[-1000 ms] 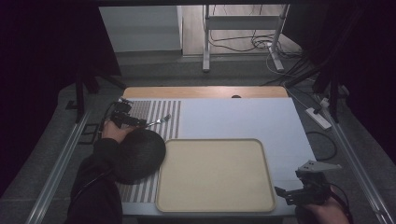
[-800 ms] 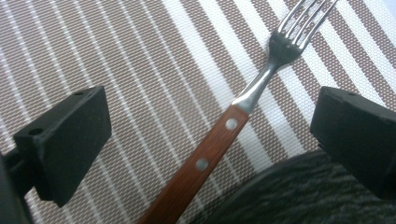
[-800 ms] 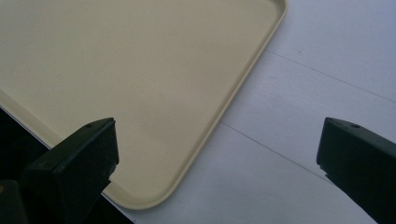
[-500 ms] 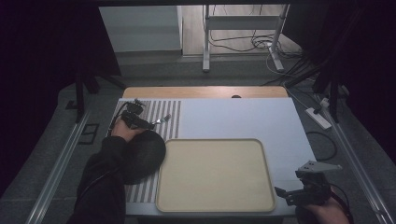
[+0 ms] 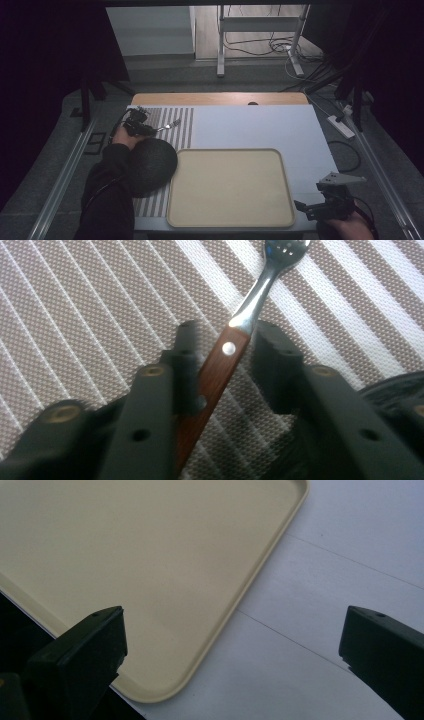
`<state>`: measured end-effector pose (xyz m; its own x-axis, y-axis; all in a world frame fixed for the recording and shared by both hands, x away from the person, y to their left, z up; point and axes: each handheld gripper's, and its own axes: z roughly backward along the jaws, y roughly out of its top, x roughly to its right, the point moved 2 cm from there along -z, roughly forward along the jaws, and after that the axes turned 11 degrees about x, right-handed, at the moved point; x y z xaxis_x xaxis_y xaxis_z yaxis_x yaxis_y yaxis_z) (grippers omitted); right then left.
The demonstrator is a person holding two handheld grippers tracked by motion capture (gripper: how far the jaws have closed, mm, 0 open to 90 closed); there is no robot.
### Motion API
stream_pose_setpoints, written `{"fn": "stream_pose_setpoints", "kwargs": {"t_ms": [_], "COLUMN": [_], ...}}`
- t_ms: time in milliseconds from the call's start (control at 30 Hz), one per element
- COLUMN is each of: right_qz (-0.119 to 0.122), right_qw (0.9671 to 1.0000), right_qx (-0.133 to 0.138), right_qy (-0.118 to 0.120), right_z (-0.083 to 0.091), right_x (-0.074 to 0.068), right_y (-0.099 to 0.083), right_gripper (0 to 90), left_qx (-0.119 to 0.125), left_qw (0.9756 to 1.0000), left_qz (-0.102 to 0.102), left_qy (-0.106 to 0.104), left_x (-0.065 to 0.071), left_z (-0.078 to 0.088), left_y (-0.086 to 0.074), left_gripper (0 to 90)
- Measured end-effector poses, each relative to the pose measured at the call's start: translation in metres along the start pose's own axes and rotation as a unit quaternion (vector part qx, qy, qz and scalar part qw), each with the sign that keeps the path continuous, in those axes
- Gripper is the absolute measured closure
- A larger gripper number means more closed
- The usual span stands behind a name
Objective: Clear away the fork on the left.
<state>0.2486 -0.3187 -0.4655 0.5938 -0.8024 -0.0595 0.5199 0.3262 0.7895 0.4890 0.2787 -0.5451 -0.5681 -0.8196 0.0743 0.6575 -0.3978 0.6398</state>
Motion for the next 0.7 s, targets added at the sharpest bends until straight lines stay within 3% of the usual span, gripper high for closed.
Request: {"fn": "stream_pose_setpoints", "kwargs": {"t_ms": [100, 133, 200, 333, 433, 600, 700], "right_qz": [0.0, 0.0, 0.0, 0.0, -0.001, -0.001, -0.002], "right_qw": [1.0, 1.0, 1.0, 1.0, 1.0, 1.0, 1.0], "right_qx": [0.0, 0.0, 0.001, 0.001, 0.0, 0.001, 0.0], "right_qy": [0.0, 0.0, 0.0, 0.0, -0.001, 0.0, -0.001], "right_z": [0.0, 0.0, 0.0, 0.001, 0.001, 0.0, 0.0], "right_x": [0.0, 0.0, 0.0, 0.0, 0.0, 0.0, 0.0], "right_y": [0.0, 0.0, 0.0, 0.0, 0.0, 0.0, 0.0], "right_gripper": [0.0, 0.0, 0.0, 0.0, 0.0, 0.0, 0.0], "left_qx": [-0.005, -0.009, -0.01, -0.002, 0.002, -0.001, 0.005], "left_qw": [0.9997, 0.9994, 0.9994, 0.9996, 0.9991, 0.9971, 0.9959], "left_qz": [-0.025, -0.033, -0.033, -0.029, -0.042, -0.072, -0.079], "left_qy": [-0.004, -0.002, -0.001, -0.007, -0.004, 0.025, 0.044], "left_x": [0.0, 0.001, 0.001, -0.001, 0.0, 0.0, -0.002], "left_z": [0.001, 0.001, 0.001, 0.001, 0.002, 0.005, 0.011], "left_y": [0.001, 0.001, 0.001, 0.0, -0.001, -0.001, 0.0], "left_gripper": [69.5, 74.0, 78.2, 78.3, 78.3, 78.3, 78.3]}}
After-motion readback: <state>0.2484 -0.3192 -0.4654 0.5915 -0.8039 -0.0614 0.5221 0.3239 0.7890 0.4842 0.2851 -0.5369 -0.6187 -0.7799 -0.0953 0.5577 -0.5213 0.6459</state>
